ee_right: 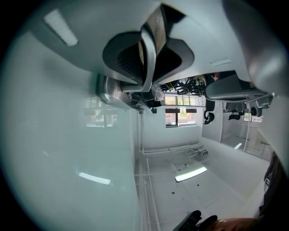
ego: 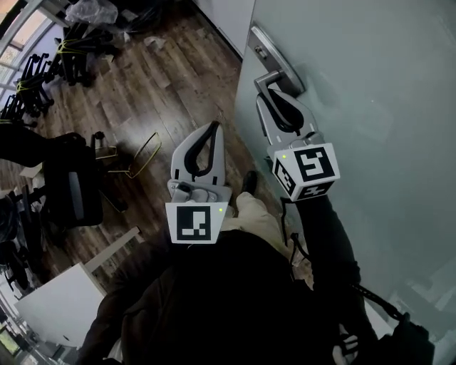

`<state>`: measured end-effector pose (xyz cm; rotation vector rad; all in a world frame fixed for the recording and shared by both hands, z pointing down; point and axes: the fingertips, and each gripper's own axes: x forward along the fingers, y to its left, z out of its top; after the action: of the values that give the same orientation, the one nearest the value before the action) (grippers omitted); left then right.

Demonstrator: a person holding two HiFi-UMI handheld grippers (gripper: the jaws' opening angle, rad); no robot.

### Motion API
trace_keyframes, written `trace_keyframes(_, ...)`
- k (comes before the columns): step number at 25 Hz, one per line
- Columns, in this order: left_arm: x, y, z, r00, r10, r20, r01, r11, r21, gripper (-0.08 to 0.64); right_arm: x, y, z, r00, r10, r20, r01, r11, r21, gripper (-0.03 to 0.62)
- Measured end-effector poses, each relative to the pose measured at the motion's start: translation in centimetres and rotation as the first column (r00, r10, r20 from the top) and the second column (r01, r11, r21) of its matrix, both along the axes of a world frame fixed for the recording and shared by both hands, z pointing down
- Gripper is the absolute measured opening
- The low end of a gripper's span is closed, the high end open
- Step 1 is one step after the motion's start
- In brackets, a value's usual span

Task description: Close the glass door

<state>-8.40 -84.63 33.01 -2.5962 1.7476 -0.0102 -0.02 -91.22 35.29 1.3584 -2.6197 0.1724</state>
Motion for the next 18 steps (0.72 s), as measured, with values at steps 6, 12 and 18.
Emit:
trace_keyframes(6, -3.5, 5.8, 0.9, 0.994, -0.085, 0.064, 0.085, 0.996, 0.003, -0.003, -4.9, 4.3, 0.7, 0.996, -0.091, 0.012, 0.091, 0.996, -0.018, 0.066)
trace_keyframes(12, -7.6, 13.8, -1.7, 0.977, -0.211, 0.021, 0.211, 0.977, 0.026, -0.003, -11.2, 10.9, 0.2, 0.978, -0.208, 0.014, 0.208, 0.978, -0.018, 0.067)
trace_keyframes(18, -10.9, 22.2, -3.3, 0.935, -0.354, -0.006, 0.354, 0.934, 0.048, -0.003, -16.2, 18.2, -0.1, 0.941, -0.338, -0.014, 0.337, 0.941, -0.039, 0.067)
